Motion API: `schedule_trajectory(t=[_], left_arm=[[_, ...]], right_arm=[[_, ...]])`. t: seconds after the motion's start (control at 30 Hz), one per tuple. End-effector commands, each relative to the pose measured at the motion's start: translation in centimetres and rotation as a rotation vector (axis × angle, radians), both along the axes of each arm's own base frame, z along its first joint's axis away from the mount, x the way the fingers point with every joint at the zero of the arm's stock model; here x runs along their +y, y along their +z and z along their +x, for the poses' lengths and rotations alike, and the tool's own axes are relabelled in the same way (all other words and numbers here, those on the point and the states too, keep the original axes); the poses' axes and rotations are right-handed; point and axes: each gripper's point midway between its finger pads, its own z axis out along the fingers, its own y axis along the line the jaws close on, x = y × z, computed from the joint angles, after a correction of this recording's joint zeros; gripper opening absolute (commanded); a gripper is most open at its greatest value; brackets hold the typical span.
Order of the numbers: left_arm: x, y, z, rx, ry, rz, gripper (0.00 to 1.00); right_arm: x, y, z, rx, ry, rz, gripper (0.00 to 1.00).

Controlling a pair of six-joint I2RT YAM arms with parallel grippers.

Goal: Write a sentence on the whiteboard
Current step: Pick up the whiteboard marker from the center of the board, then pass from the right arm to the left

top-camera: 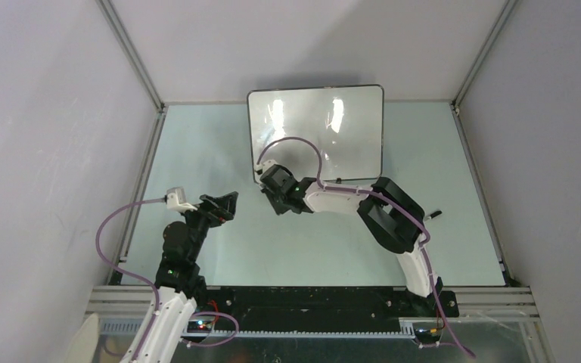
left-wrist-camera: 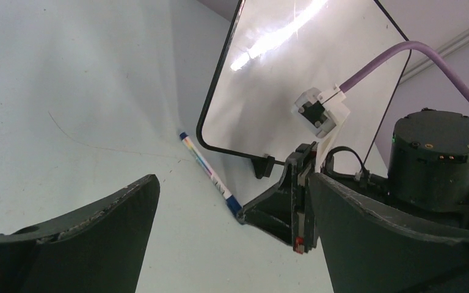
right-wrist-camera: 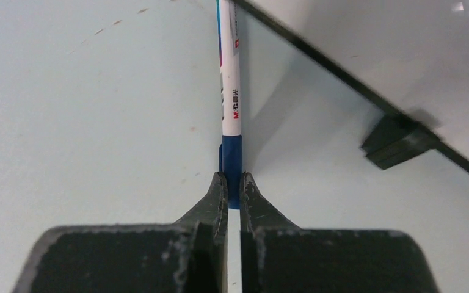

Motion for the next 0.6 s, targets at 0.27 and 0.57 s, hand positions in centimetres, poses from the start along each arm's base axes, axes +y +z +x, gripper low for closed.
schedule_trajectory(t=[0.27,0.57], left_arm=[[-0.6,0.9,-0.4,0.006,-0.027,-0.045,0.99],[-2.9,-0.1,-0.9,0.199,-0.087,-0.303,0.98]], right_arm=[[2.2,4.9,-10.5,0.135,0.264,0.057,0.0],[-1.2,7.4,-11.6,0.087,0.124,0.16,0.0]])
